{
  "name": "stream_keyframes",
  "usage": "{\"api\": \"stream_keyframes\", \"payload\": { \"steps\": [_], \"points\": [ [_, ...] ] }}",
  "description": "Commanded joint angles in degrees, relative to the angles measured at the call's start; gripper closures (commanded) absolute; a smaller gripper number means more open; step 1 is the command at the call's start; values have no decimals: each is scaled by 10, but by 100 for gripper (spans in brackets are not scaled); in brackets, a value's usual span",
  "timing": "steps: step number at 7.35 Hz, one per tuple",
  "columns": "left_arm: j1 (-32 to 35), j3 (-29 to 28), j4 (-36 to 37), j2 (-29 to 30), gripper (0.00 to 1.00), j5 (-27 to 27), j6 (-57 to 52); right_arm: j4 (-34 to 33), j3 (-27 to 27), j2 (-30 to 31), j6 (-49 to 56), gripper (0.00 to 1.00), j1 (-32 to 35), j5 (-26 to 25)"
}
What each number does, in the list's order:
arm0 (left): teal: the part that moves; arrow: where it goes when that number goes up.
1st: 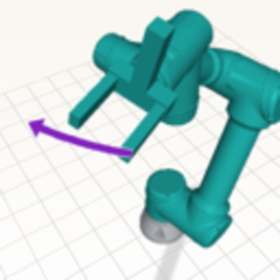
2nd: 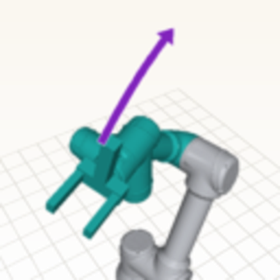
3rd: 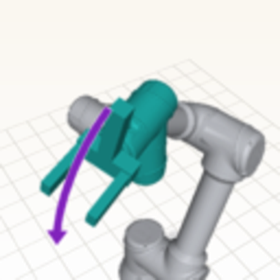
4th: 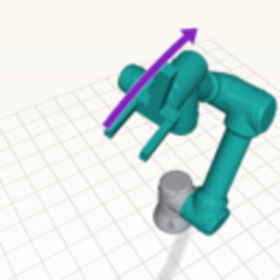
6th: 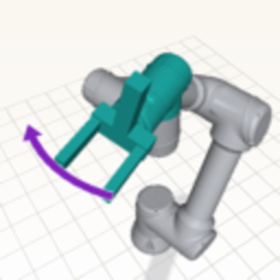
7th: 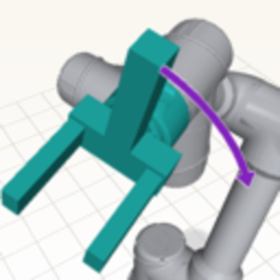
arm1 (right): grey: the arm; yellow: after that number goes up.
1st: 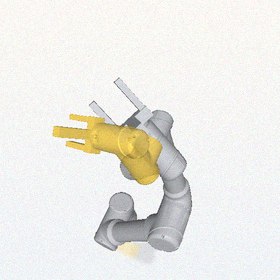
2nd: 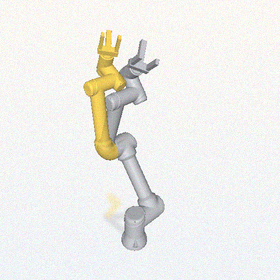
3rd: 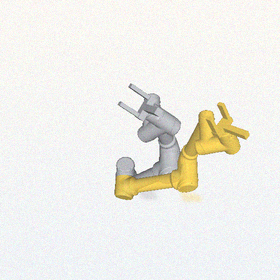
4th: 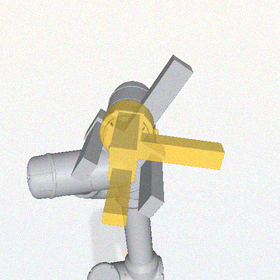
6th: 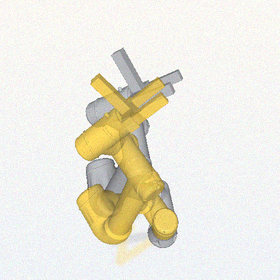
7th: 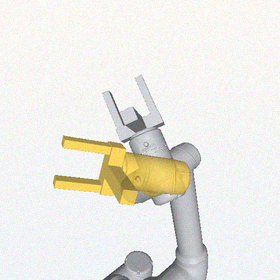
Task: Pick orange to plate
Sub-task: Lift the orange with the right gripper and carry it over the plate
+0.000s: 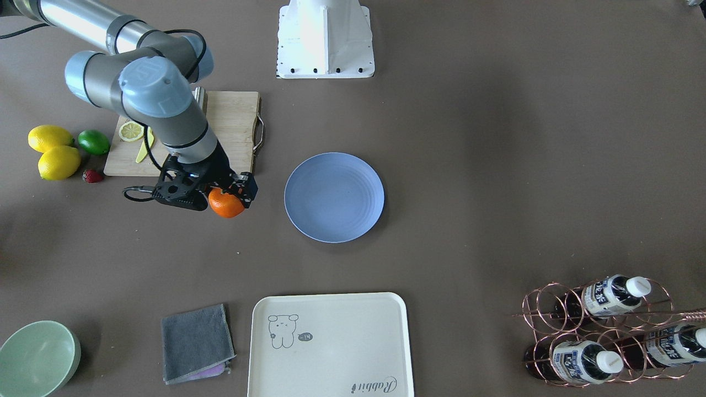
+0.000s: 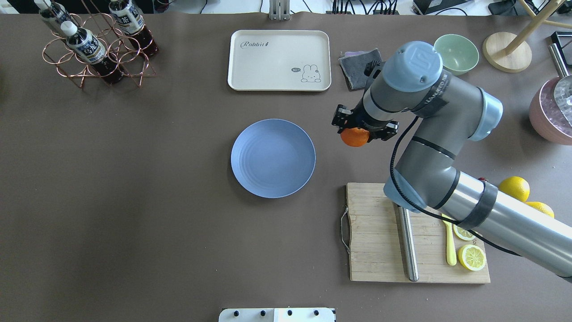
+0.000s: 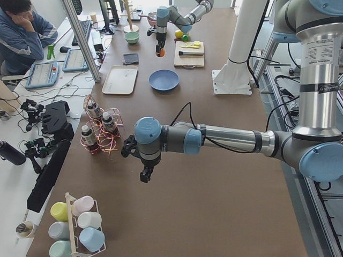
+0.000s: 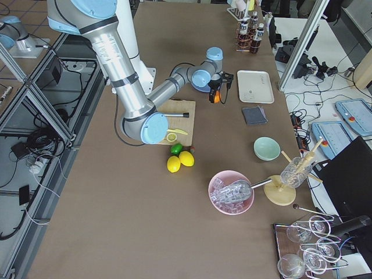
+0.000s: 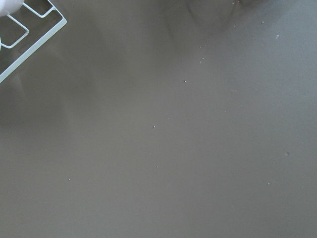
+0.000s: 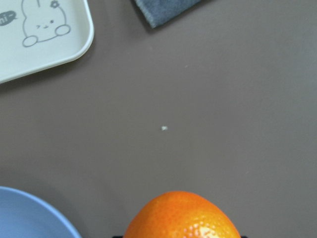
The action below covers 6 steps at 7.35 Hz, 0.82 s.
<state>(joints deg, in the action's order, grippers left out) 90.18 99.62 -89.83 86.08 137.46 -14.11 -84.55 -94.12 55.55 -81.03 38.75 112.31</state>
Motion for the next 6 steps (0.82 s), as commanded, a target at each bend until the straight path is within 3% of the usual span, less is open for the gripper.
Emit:
{"api": "stream_keyframes", "payload": {
  "steps": [1, 3, 6],
  "points": [
    [0, 0, 0, -1, 1, 0, 0, -75, 82, -126, -80, 100, -63, -42],
    [0, 3, -1, -11, 1, 0, 0, -73, 155, -188, -118, 100, -109, -83],
    [0, 3, -1, -12, 1, 0, 0, -36, 191, -193, -124, 100, -133, -111]
  ]
}}
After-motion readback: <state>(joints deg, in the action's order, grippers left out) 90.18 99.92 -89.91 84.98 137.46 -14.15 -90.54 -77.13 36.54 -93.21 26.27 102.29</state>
